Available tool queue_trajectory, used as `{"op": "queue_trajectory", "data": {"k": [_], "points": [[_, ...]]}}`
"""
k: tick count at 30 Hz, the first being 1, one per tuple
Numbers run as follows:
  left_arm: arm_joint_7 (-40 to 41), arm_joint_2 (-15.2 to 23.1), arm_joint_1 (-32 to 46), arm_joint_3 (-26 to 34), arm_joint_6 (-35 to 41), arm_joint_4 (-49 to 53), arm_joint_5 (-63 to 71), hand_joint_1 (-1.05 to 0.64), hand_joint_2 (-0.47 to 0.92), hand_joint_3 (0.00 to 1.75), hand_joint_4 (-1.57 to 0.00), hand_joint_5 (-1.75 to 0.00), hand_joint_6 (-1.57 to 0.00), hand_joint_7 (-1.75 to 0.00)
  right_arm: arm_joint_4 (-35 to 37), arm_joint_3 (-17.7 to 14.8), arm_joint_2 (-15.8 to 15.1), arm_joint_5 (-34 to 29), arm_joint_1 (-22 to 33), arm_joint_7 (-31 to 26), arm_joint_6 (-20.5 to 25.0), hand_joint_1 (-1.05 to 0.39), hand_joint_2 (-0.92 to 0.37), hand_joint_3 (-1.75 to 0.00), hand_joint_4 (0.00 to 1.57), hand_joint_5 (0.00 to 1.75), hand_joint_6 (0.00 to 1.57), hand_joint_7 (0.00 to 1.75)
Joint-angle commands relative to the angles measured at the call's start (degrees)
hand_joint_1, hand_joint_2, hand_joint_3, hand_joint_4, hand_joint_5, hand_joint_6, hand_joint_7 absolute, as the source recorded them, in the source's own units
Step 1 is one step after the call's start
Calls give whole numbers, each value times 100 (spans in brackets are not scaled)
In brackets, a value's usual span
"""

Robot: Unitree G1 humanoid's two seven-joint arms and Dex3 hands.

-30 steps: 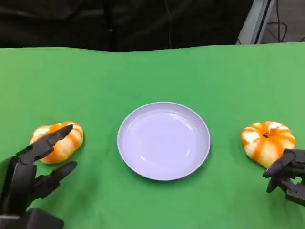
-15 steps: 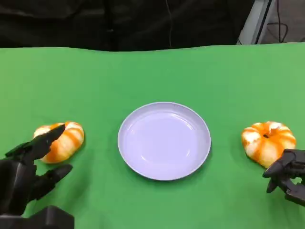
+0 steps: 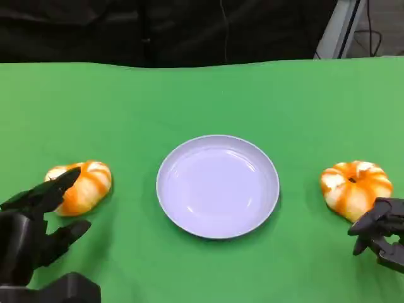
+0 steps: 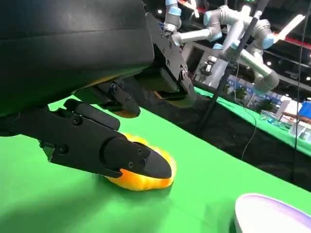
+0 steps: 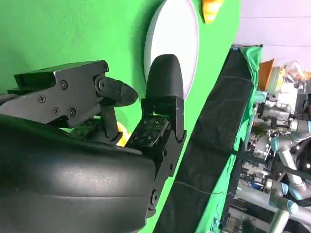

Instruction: Grasp the bread from the table and place it into the plate.

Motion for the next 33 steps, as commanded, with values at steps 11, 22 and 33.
{"op": "queue_trajectory", "data": {"k": [11, 22, 33], "points": [[357, 561, -833, -584, 206, 1227, 85, -45, 87, 0, -57, 0, -58, 0, -93, -33, -95, 10, 75, -80, -38, 7, -85, -59, 87, 138, 96, 92], [156, 694, -1110, -877, 285, 1442, 18, -54, 85, 0, -51, 0, -53, 0, -126, -19, -96, -44, 101, -138, -30, 8, -86, -57, 88, 137, 95, 94], [-161, 701, -1416, -1062, 380, 1721, -77, -63, 86, 0, -47, 0, -50, 0, -186, 7, -79, -85, 125, -218, -34, 9, -88, -55, 89, 136, 95, 93]]}}
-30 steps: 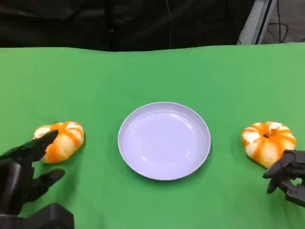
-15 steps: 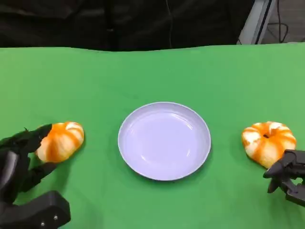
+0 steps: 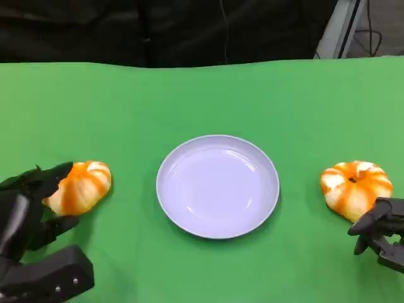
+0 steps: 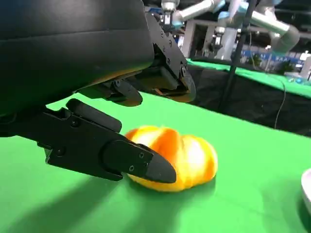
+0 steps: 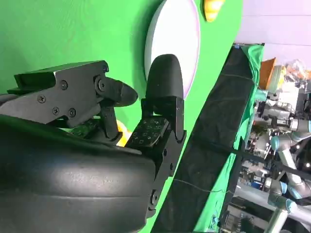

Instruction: Grasp the bread from the table and place it into the plate.

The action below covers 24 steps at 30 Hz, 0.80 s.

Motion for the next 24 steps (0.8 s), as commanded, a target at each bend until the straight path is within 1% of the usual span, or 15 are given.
{"op": "queue_trajectory", "data": {"k": [1, 2, 4, 8, 14, 24], "points": [[-167, 137, -190, -49, 61, 158, -78, -64, 86, 0, -46, 0, -50, 0, -58, -3, -77, 8, 64, -62, -32, 9, -88, -55, 89, 136, 95, 92], [-238, 142, -229, -71, 75, 197, -76, -65, 86, 0, -46, 0, -50, 0, -60, -6, -69, 27, 61, -48, -30, 9, -88, -55, 89, 136, 95, 92], [-322, 149, -276, -98, 89, 244, -76, -75, 89, 1, -43, -1, -47, 0, -63, -10, -61, 49, 59, -31, -22, 9, -88, -55, 89, 136, 96, 92], [-487, 136, -379, -141, 61, 367, -140, -82, 90, 1, -42, 0, -46, 0, -70, -7, -58, 50, 62, -41, 17, 9, -87, -54, 89, 136, 96, 91], [-632, 120, -550, -238, 16, 582, -189, -82, 92, 2, -40, 0, -45, 0, -86, -11, -51, 88, 68, 12, 54, 9, -87, -54, 88, 136, 97, 90], [-802, 51, -846, -396, -209, 920, -278, -79, 89, 0, -38, 0, -44, 0, -89, 7, -53, 8, 78, -99, -10, 9, -87, -54, 89, 136, 97, 90]]}}
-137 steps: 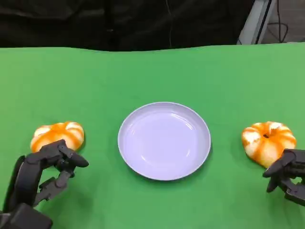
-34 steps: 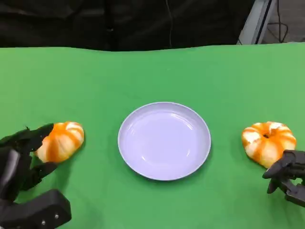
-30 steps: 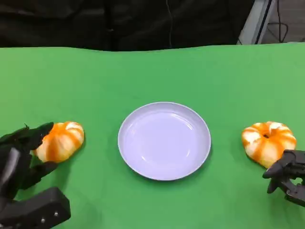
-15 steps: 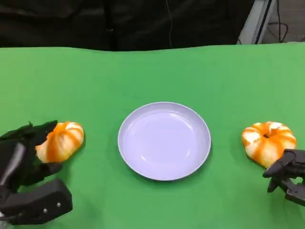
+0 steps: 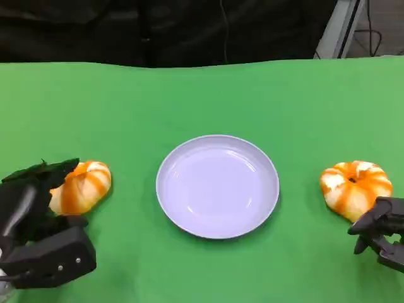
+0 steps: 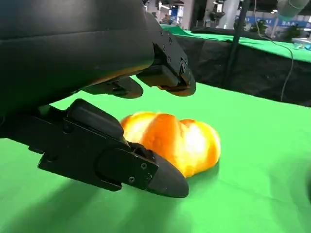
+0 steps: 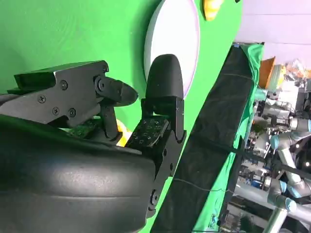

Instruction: Grasp the bread from the table and place it into the plate.

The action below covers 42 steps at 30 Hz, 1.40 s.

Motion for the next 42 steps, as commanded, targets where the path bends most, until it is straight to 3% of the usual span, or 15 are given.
{"op": "queue_trajectory", "data": {"k": [1, 26, 42], "points": [[-113, 50, -180, -59, -148, 177, -71, -78, 89, 0, -38, 0, -44, 0, -49, -4, -56, 6, 68, -83, -20, 9, -87, -54, 89, 136, 97, 90], [-204, -177, -677, -226, -155, 882, -88, -67, 88, 0, -43, 0, -46, 0, -87, -7, -72, 38, 103, -51, -5, 9, -88, -55, 89, 136, 96, 92], [-471, -201, -849, -340, 165, 1197, -102, -72, 90, 0, -42, 0, -46, 0, -95, -17, -88, 45, 115, -53, -24, 9, -87, -57, 88, 137, 95, 93]]}}
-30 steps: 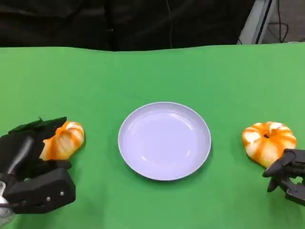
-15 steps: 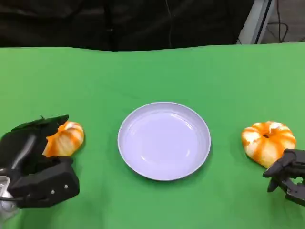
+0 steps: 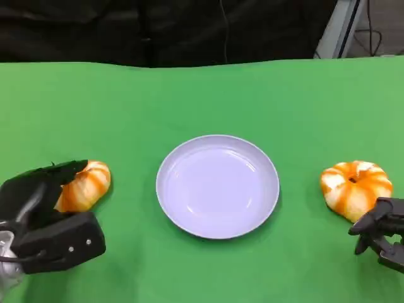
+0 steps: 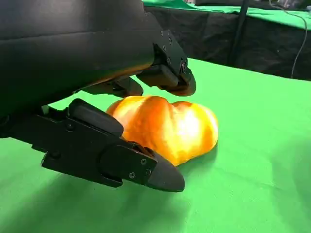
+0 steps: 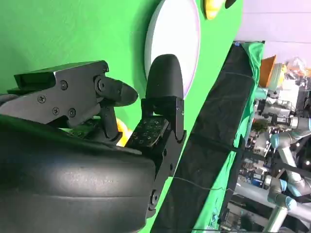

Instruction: Grasp the bread from the table and place it into the plate.

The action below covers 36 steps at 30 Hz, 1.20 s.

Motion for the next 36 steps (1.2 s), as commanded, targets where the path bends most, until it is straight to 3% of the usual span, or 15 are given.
{"op": "queue_trajectory", "data": {"k": [1, 15, 25, 36], "points": [[-89, 65, -120, -63, 124, 126, -19, -72, 90, 1, -42, 0, -46, 0, -48, -23, -90, 47, 76, -13, -27, 9, -87, -57, 89, 137, 95, 94], [-258, 51, -264, -170, 417, 209, -76, -69, 92, 0, -43, 0, -46, 0, -49, -21, -99, 30, 88, -33, -35, 9, -87, -57, 89, 136, 96, 93], [-374, 25, -335, -287, 592, 314, -33, -29, 87, 0, -39, 0, -42, 0, -87, -11, -107, -1, 114, -73, -37, 8, -86, -56, 89, 137, 96, 93], [-460, 16, -360, -336, 648, 317, -38, -10, 86, 0, -37, 0, -42, 0, -106, -10, -95, 26, 123, -65, -13, 9, -87, -56, 88, 137, 96, 92]]}}
